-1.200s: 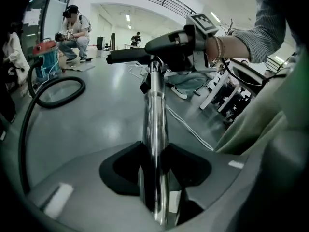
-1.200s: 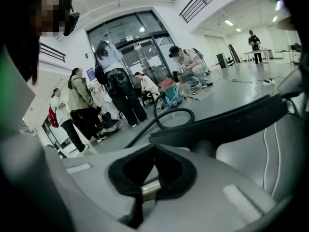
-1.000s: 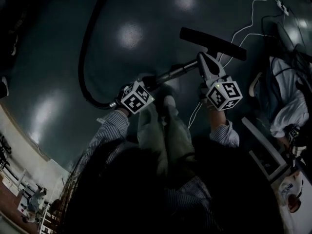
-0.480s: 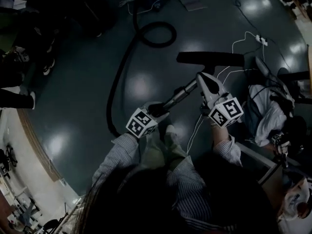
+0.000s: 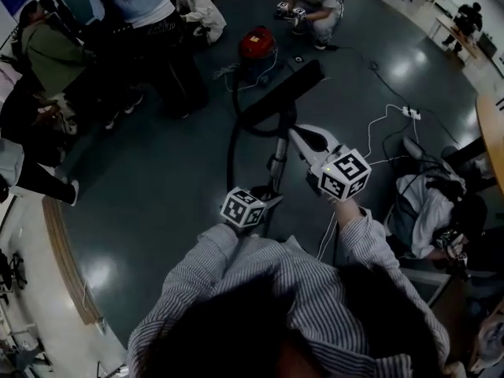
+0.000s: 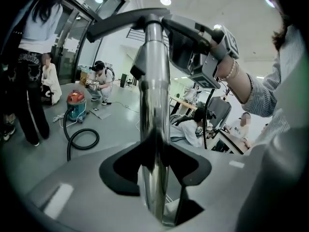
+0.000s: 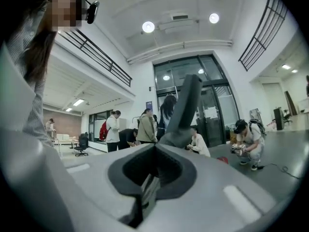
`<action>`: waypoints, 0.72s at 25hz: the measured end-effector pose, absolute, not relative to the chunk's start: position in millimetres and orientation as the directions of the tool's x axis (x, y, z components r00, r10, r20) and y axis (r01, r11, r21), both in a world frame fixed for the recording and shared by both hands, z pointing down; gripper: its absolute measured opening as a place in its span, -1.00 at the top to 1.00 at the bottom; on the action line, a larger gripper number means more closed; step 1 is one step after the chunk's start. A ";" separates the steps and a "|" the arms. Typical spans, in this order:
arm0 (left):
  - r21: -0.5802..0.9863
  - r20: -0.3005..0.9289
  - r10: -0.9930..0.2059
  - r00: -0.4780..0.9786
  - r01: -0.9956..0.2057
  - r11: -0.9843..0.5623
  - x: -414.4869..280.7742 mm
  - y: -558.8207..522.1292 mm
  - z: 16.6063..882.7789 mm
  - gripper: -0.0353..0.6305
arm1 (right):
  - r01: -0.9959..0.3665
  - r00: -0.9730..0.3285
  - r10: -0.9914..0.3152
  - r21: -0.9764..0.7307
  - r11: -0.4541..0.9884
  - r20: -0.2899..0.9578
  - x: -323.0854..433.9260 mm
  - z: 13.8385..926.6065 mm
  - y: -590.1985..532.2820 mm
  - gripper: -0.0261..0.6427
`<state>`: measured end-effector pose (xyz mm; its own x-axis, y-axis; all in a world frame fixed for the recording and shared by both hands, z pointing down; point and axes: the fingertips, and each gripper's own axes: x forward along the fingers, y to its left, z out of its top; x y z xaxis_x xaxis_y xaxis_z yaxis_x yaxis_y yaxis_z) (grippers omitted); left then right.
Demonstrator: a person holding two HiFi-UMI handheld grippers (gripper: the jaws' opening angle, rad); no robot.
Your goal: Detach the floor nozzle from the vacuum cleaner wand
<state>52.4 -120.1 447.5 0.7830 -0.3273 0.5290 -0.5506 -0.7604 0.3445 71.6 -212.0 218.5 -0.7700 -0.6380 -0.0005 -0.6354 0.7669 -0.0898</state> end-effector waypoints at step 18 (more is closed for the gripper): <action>0.276 0.471 -0.417 0.777 -0.579 -0.767 24.4 -113.4 417.8 0.34 | -0.479 -0.868 -0.497 -0.255 0.840 -0.008 6.2 192.5 -190.1 0.11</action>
<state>24.4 -113.4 417.8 0.7771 -0.4171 0.4714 -0.5792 -0.7670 0.2761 6.2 -190.1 192.5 -0.8678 -0.4968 -0.0078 -0.4786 0.8401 -0.2552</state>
